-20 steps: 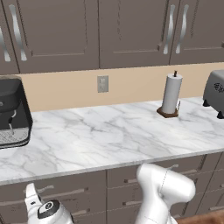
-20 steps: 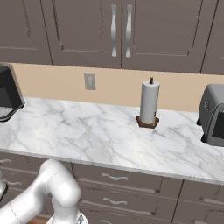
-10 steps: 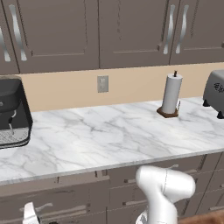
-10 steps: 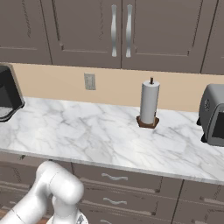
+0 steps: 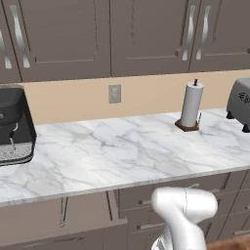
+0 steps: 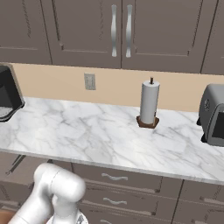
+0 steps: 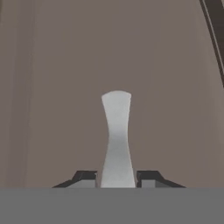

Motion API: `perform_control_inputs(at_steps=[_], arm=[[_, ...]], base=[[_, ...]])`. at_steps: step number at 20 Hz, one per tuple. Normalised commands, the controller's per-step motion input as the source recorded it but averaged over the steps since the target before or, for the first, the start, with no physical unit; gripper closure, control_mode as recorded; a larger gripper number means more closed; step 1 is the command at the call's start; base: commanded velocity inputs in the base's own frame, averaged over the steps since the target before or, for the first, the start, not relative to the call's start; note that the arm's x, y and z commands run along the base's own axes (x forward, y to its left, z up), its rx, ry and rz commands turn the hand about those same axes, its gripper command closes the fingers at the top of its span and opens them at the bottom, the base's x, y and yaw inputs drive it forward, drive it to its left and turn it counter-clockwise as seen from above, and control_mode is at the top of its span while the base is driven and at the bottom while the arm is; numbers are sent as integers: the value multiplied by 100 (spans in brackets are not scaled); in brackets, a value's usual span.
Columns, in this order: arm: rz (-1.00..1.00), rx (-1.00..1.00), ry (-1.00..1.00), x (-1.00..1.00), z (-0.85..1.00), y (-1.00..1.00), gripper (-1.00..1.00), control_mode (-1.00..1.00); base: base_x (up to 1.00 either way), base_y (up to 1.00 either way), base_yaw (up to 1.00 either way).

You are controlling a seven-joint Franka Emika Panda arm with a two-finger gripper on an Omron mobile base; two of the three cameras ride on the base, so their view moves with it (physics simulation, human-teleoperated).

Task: Take the tongs from the drawer on the left and place them on the dining counter next to the tray containing the kebab skewer.

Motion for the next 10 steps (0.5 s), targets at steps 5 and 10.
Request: perform_control_inputs(at_steps=[5,10], arm=[[-9,12,0,-100,-15,0,100,-100],[-10,11,0,-100,-14,0,100,-100]], base=[[0,0,0],[0,0,0]])
